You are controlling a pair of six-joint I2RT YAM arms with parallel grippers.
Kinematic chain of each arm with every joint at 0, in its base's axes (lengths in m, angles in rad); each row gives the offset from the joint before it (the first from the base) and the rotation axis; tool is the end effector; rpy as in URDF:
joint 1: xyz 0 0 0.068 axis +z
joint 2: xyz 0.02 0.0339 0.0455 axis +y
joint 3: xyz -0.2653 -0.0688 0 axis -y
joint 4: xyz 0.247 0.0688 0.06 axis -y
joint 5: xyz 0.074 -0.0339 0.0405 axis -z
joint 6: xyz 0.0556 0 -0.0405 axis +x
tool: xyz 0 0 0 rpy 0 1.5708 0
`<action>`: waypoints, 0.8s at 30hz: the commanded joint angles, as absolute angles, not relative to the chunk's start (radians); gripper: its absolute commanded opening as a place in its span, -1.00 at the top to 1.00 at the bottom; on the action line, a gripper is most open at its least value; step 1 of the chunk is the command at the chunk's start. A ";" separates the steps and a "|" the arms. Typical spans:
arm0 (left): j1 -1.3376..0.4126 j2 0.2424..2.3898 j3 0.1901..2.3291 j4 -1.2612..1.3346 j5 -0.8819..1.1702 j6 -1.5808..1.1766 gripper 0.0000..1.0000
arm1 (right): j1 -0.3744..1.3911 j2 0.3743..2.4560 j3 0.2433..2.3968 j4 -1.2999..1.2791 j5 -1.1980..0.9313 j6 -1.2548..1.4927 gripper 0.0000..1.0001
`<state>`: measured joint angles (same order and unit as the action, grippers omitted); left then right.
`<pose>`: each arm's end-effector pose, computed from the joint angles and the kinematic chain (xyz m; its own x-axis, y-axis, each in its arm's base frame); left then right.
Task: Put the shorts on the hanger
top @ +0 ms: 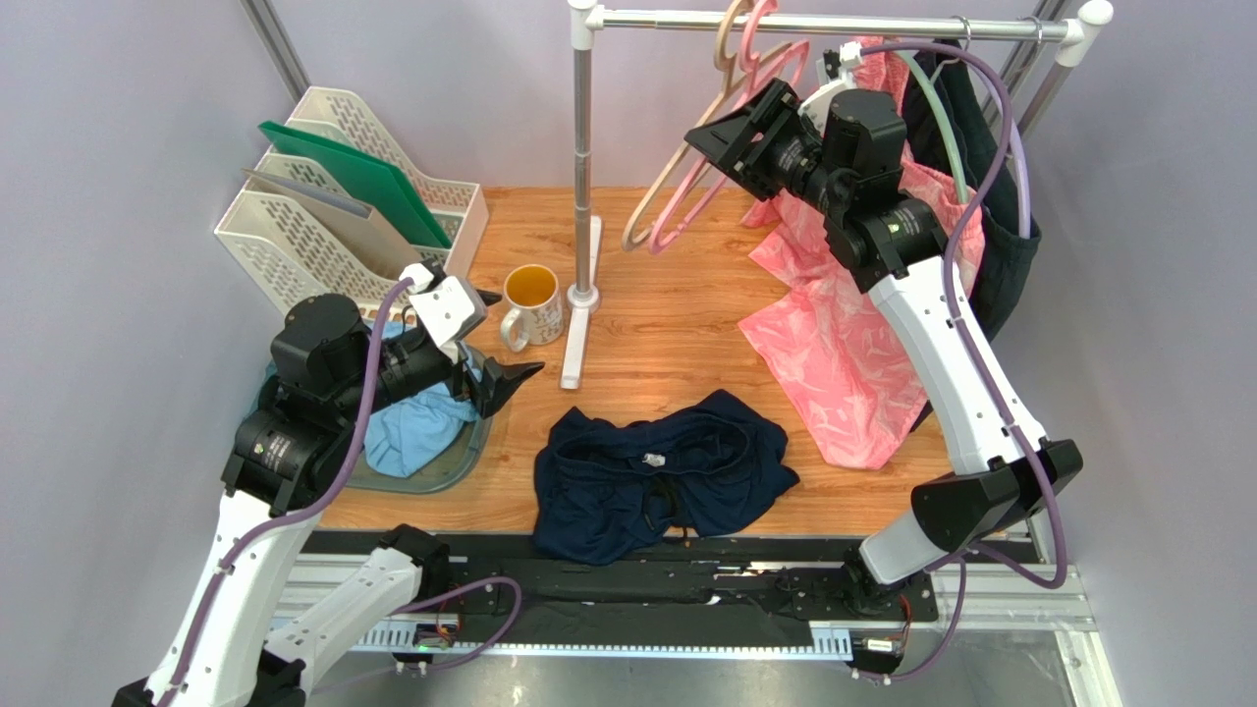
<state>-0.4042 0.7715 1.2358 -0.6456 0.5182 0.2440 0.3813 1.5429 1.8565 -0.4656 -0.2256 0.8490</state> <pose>0.1217 -0.0820 0.4407 0.0299 0.2155 -0.9761 0.8063 0.5720 0.1510 0.3256 0.1439 0.4926 -0.5192 0.5801 -0.6277 -0.2698 0.5857 0.7643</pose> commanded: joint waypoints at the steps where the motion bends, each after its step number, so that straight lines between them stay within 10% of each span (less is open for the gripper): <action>1: -0.399 0.767 1.224 -0.621 0.531 0.238 -0.99 | 0.357 1.528 1.832 -0.410 -0.216 0.884 -0.11; 24: -0.400 0.767 1.198 -0.617 0.561 0.241 -0.99 | 0.270 1.414 1.695 -0.368 -0.356 0.891 0.45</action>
<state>-0.4042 0.7712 1.2030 -0.6445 0.5415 0.2443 0.2863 1.4654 1.7039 -0.4095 -0.3195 0.9005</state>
